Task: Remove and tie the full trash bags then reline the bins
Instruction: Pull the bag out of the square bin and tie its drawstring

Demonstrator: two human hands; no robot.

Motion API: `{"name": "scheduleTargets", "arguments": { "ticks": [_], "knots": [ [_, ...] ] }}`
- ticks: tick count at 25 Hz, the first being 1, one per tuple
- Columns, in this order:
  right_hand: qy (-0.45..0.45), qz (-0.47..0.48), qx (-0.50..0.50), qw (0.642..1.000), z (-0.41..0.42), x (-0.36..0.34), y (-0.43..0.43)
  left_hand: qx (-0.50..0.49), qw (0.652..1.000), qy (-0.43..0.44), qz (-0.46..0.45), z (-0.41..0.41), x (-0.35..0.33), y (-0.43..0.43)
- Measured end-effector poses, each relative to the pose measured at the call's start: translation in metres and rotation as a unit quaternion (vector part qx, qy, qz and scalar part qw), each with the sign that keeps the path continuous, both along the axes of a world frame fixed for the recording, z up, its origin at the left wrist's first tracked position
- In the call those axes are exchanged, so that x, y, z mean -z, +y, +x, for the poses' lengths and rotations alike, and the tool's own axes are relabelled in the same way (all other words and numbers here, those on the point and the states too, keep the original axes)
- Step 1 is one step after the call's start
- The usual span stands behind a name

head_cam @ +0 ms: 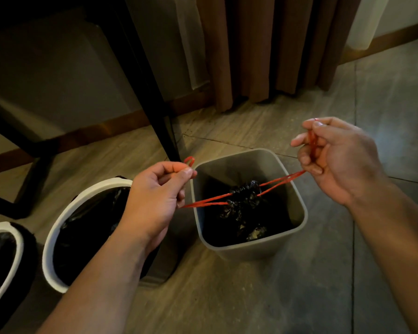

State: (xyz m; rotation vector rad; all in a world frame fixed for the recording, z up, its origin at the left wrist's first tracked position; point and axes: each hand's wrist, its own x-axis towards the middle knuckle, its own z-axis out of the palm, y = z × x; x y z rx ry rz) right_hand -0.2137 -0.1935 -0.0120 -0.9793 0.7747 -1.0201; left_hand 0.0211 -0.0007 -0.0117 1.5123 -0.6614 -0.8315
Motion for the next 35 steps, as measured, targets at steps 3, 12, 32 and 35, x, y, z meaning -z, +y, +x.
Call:
{"name": "scheduleTargets", "arguments": {
  "ticks": [3, 12, 32, 35],
  "knots": [
    [0.041, -0.04, -0.012, 0.998, 0.004, -0.019, 0.02, 0.009, 1.0, -0.008, 0.003, -0.002, -0.011, 0.0],
    [0.14, -0.364, -0.25, 0.886, 0.036, -0.08, 0.077, 0.284, 0.932, -0.211, -0.076, -0.049, -0.049, -0.036],
    [0.081, -0.067, -0.312, 0.944, 0.038, -0.002, 0.045, 0.076, 0.997, 0.01, 0.005, -0.026, -0.054, -0.04],
    [0.21, -0.232, -0.288, 0.905, 0.055, 0.011, 0.052, 0.131, 0.986, -0.098, 0.007, -0.029, -0.059, -0.032]
  ]
}}
